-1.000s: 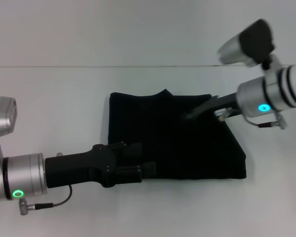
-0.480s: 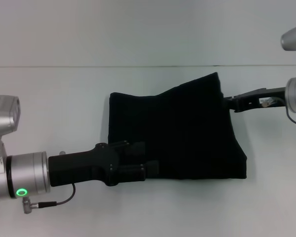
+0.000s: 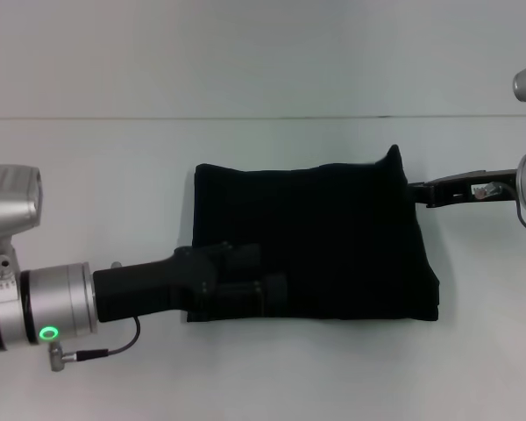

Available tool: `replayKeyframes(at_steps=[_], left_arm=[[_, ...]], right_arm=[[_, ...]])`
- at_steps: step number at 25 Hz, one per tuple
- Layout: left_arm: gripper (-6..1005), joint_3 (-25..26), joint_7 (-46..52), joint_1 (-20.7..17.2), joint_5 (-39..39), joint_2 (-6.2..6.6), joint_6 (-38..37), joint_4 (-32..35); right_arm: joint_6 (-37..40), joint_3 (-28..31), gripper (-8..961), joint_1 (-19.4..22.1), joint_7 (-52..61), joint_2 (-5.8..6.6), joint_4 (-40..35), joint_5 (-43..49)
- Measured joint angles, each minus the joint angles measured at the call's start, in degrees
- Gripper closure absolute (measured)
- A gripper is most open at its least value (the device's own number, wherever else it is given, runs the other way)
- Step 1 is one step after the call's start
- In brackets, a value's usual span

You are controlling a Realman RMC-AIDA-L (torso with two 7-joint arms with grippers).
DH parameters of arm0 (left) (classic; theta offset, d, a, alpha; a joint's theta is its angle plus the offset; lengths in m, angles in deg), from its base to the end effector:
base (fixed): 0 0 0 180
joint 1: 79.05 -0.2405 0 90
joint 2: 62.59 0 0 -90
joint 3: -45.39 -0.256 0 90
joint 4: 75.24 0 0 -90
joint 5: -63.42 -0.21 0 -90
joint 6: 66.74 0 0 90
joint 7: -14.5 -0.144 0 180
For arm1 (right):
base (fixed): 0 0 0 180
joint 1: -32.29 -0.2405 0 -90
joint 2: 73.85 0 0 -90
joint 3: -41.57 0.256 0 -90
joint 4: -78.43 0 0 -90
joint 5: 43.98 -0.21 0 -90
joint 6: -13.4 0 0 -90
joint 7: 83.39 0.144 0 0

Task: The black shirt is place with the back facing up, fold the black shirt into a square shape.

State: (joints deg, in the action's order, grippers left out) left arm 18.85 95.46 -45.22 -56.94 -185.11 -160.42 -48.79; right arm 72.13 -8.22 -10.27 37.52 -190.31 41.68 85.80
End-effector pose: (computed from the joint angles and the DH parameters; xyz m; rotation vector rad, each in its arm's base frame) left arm -0.2451 0.3109 -0.0395 -2.7124 -0.9104 -1.0008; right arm 0.2526 0.4261 0.0011 -2.3358 1.1692 0.2269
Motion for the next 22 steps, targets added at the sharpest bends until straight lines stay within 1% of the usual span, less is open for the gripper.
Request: replayKeyframes(at_steps=[3, 6, 9, 10, 12, 16, 19, 20, 22], left_arm=[[163, 0.0, 0.1, 0.1, 1.7, -0.02, 1.6, 0.0], [163, 0.1, 1.4, 0.3, 3.9, 0.03, 4.8, 0.0], [163, 0.1, 5.6, 1.2, 6.0, 0.16, 11.6, 0.0], [163, 0.1, 7.8, 1.7, 6.6, 0.18, 14.7, 0.0], [163, 0.1, 10.5, 2.4, 7.3, 0.18, 18.1, 0.0], [164, -0.2, 14.7, 4.4, 7.9, 0.11, 24.4, 0.0], [164, -0.9, 17.2, 5.6, 7.9, 0.1, 29.0, -0.2], [164, -1.2, 17.7, 5.9, 7.8, 0.13, 30.1, -0.4], [163, -3.3, 21.1, 6.9, 7.7, 0.41, 34.5, -1.3]], right_arm=[[-0.4, 0.9, 930, 0.5, -0.3, -0.17, -0.2, -0.2], [-1.4, 3.7, 823, 1.1, -0.2, 0.16, -0.4, -0.2], [-1.0, 7.0, 716, 1.4, -0.2, 1.05, -0.4, -0.2], [-0.1, 8.0, 672, 1.4, -0.3, 1.41, -0.4, -0.2], [2.4, 9.3, 585, 1.3, -0.2, 2.35, -0.4, -0.2], [7.0, 10.1, 400, 1.0, -0.1, 3.42, -0.5, -0.2], [8.0, 10.2, 254, 1.0, 0.0, 3.69, -0.3, -0.2], [8.0, 10.3, 245, 1.0, 0.1, 3.7, -0.2, -0.2], [7.9, 10.3, 228, 0.9, 0.0, 3.69, -0.1, -0.2]])
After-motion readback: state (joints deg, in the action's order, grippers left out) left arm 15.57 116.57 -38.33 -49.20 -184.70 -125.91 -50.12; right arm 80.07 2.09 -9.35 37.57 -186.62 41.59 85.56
